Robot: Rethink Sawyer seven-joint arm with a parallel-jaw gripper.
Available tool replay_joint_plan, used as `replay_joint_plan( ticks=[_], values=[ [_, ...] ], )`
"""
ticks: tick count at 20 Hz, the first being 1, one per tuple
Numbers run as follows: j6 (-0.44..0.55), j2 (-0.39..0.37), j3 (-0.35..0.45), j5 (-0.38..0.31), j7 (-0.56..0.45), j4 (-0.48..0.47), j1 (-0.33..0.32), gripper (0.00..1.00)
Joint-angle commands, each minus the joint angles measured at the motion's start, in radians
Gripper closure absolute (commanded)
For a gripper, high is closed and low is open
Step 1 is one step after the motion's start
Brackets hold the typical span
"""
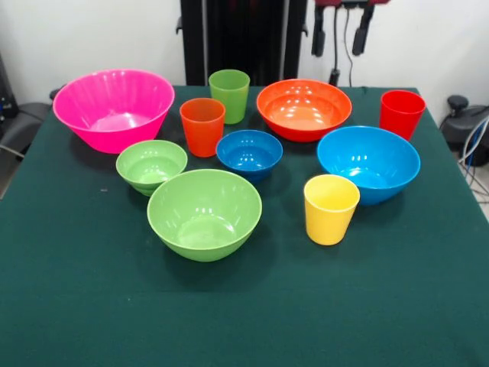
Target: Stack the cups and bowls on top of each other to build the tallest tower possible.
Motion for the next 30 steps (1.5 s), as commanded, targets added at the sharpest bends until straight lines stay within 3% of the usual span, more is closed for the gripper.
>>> replay_joint_plan(
  ticks=[1, 7, 18, 30],
  values=[
    [0.034, 0.153, -0.001, -0.06, 0.144, -0.134, 0.03, 0.0],
    [-0.057, 0.207, 0.001, -0.014, 0.191, -0.131, 0.041, 0.0],
    [-0.007, 0.341, 0.027, -0.027, 0.129, -0.261, 0.038, 0.0],
    [-0.159, 0.459, 0.035, -0.017, 0.152, -0.263, 0.026, 0.0]
  ],
)
